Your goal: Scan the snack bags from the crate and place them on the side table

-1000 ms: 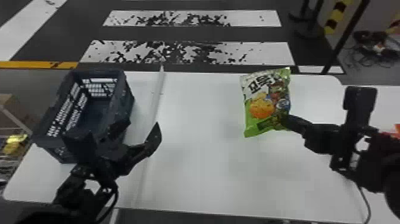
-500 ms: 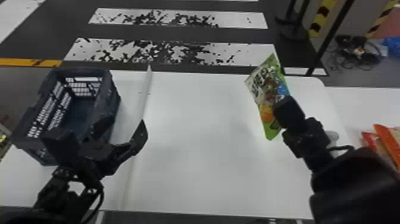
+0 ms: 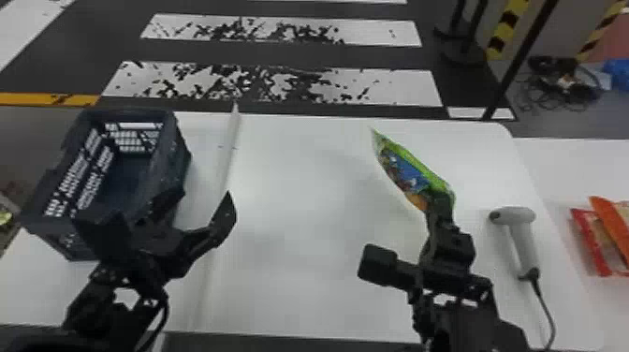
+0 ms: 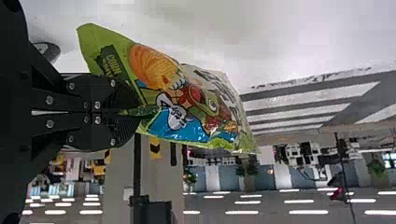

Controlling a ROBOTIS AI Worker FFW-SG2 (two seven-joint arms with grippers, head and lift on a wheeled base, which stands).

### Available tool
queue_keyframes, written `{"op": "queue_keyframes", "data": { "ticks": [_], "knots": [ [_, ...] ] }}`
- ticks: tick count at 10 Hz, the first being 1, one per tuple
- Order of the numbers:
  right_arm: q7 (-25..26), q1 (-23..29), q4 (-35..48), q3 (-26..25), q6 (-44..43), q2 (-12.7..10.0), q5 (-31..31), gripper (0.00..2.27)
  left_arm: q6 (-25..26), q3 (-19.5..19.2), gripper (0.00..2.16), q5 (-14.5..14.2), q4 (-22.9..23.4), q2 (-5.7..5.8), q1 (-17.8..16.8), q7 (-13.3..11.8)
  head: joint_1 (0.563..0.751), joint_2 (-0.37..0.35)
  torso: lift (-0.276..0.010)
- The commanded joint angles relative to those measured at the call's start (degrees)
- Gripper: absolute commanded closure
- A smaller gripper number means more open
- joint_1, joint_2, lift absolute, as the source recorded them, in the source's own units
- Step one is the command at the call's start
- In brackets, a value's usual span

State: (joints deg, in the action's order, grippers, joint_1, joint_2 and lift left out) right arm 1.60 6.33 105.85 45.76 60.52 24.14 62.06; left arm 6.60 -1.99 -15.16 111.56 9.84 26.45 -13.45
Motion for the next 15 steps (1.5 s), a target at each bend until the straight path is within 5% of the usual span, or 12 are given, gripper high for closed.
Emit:
{"op": "queue_keyframes", "data": {
  "ticks": [1,2,3,4,5,6,11,13,15],
  "knots": [
    [-1.2,-1.6,-6.3,5.5,2.9,0.0,5.6,2.26,-0.3,0.1,0.04,-0.3,-0.2,0.00,0.0,-0.1,0.695,0.007,-0.081],
    [-2.8,-1.9,-7.6,7.1,4.0,-0.1,6.1,2.26,-0.3,0.2,0.04,-0.4,-0.4,0.00,0.0,0.0,0.695,0.011,-0.081],
    [-6.2,-1.6,-7.2,8.1,3.8,0.1,6.1,2.01,-0.7,0.2,0.04,-0.3,-0.6,0.00,0.0,-0.1,0.695,0.012,-0.081],
    [-10.0,-0.8,-5.3,8.2,3.4,0.4,4.7,1.46,-0.7,0.2,0.04,-0.4,-0.6,0.00,0.0,-0.1,0.695,0.018,-0.081],
    [-12.9,-0.2,-1.9,7.7,3.6,1.1,1.0,0.48,-0.8,0.3,0.04,-0.3,-0.6,0.00,0.0,-0.2,0.695,0.022,-0.081],
    [-14.5,0.6,2.2,6.1,3.6,1.5,-3.3,0.00,-0.8,0.2,0.04,-0.3,-0.6,0.00,0.1,-0.2,0.695,0.034,-0.081],
    [-21.3,6.4,18.7,-17.0,-3.4,1.4,-38.4,0.05,-1.4,0.3,0.04,-0.4,-0.6,0.00,0.7,-0.4,0.695,0.074,-0.081],
    [-21.3,7.9,19.7,-26.3,-8.9,-0.4,-50.6,0.10,-1.7,0.2,0.04,-0.4,-0.6,0.09,1.0,-0.4,0.695,0.088,-0.081],
    [-20.1,8.9,19.2,-34.3,-13.8,-2.7,-60.8,0.38,-1.7,0.3,0.04,-0.5,-0.6,0.00,1.1,-0.4,0.695,0.090,-0.081]
  ]
}}
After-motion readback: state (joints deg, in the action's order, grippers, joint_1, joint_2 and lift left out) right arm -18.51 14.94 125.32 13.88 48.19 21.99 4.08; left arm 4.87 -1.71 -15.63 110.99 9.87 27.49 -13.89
